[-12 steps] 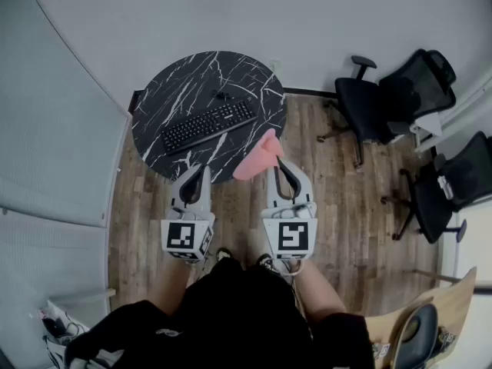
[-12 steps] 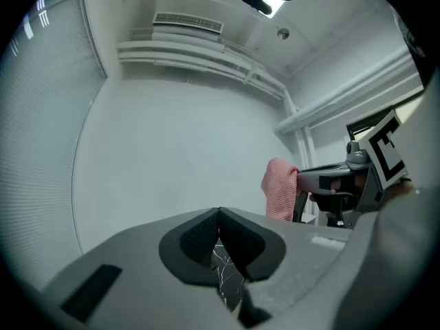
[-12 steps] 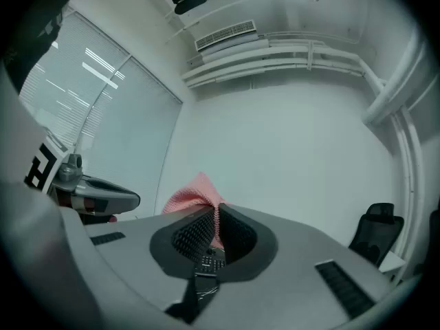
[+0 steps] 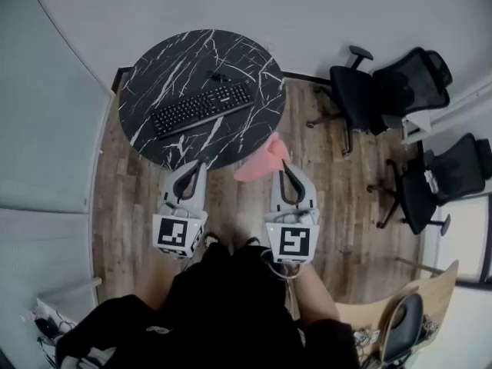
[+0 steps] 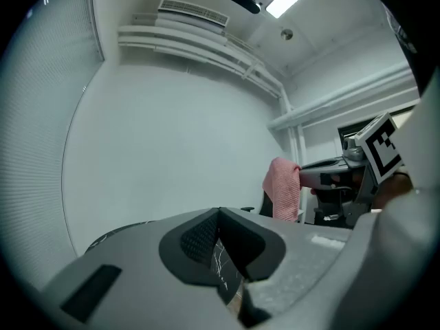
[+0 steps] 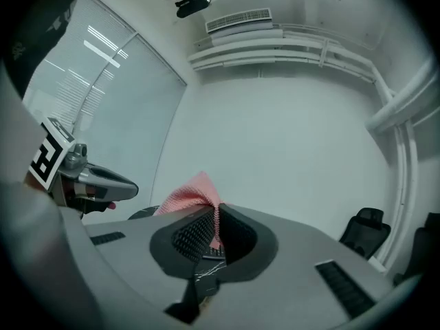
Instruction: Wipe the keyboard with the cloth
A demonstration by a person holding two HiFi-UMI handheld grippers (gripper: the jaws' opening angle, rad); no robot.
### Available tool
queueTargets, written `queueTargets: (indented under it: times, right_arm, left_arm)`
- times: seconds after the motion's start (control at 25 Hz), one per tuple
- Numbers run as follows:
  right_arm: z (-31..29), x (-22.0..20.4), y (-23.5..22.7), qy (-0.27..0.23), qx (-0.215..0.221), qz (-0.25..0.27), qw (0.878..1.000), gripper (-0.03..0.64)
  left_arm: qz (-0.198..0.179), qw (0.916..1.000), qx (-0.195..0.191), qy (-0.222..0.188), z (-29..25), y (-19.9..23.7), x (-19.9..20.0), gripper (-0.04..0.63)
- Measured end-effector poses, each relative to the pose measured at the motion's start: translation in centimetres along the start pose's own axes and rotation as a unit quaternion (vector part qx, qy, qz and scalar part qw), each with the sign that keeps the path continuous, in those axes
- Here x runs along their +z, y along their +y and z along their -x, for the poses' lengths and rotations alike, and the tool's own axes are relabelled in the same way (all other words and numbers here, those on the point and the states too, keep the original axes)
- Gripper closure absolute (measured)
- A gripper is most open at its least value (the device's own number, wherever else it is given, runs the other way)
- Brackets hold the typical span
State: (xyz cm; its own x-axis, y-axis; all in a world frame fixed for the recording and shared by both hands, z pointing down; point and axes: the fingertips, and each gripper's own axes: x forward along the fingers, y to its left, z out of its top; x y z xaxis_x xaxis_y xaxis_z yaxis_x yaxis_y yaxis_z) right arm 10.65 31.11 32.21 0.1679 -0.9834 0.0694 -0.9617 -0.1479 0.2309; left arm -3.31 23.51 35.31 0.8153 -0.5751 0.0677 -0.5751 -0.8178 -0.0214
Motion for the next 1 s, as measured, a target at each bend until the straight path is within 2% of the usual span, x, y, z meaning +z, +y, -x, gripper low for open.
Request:
queueTargets:
  times: [0.2,0.4,0.56,0.72,0.88,1.0]
  right_arm:
    - [-0.7,-2.4,-0.7,0.035,-0.003,0.007,0.999,0.617]
    - [-3.8,-3.3,-3.7,0.032,-0.001,0.002,0.999,0.617]
    - [-7.8,-3.9,-6.7,0.022,0.022,0.022,0.999,0.617]
    - [-11.5,-4.9,-9.8,0.026,0.055,0.015,0.998,0.617]
    - [-15.0,-6.7,-12.3,0.04,0.084,0.004,0.996,0.617]
    - [-17.5,-8.6,-13.0,0.064,0.105,0.02,0.992,0.617]
  left_arm:
    - [0.011,0.9997,-0.015,0.016,-1.3,-0.1,-1.8,0.597]
    - [0.011,0.9996,-0.013,0.02,-5.9,-0.2,-2.0,0.597]
    - [-0.004,0.9995,-0.002,0.031,-10.8,0.0,-2.0,0.597]
    - [-0.014,0.9983,0.009,0.056,-15.6,-0.4,-1.9,0.597]
    - [0.001,0.9973,0.027,0.069,-19.6,-0.5,-2.0,0.597]
    - [0.003,0.9946,0.051,0.09,-21.0,0.5,-3.6,0.597]
